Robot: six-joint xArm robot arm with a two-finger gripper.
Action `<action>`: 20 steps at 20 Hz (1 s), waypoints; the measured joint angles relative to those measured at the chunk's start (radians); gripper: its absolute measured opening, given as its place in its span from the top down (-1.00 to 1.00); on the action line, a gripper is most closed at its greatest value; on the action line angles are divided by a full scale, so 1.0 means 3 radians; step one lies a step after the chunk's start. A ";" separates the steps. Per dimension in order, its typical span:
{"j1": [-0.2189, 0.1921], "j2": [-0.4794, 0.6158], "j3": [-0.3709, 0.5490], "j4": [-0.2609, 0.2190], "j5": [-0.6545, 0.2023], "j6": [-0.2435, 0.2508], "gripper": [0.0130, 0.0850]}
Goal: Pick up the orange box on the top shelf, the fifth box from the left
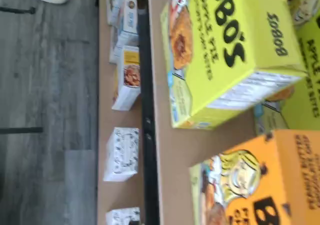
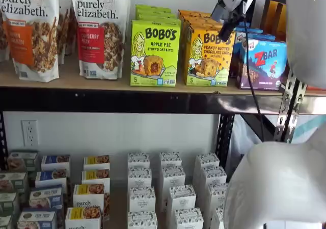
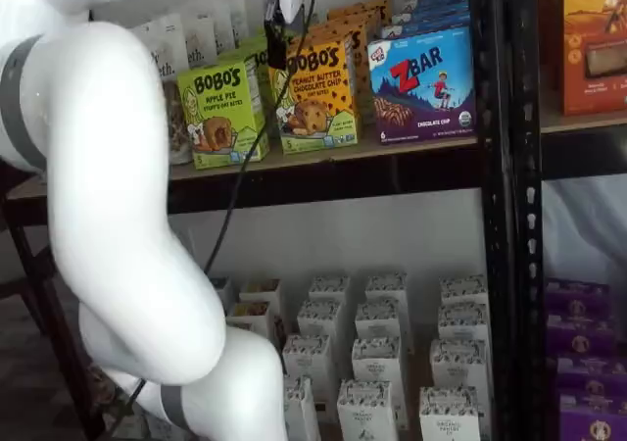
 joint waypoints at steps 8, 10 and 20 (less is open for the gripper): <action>0.0012 0.0188 -0.0105 -0.0097 -0.0288 -0.0060 -1.00; 0.0022 0.0253 -0.0150 -0.0112 -0.0314 -0.0061 -1.00; 0.0023 0.0532 -0.0365 -0.0148 -0.0167 -0.0078 -1.00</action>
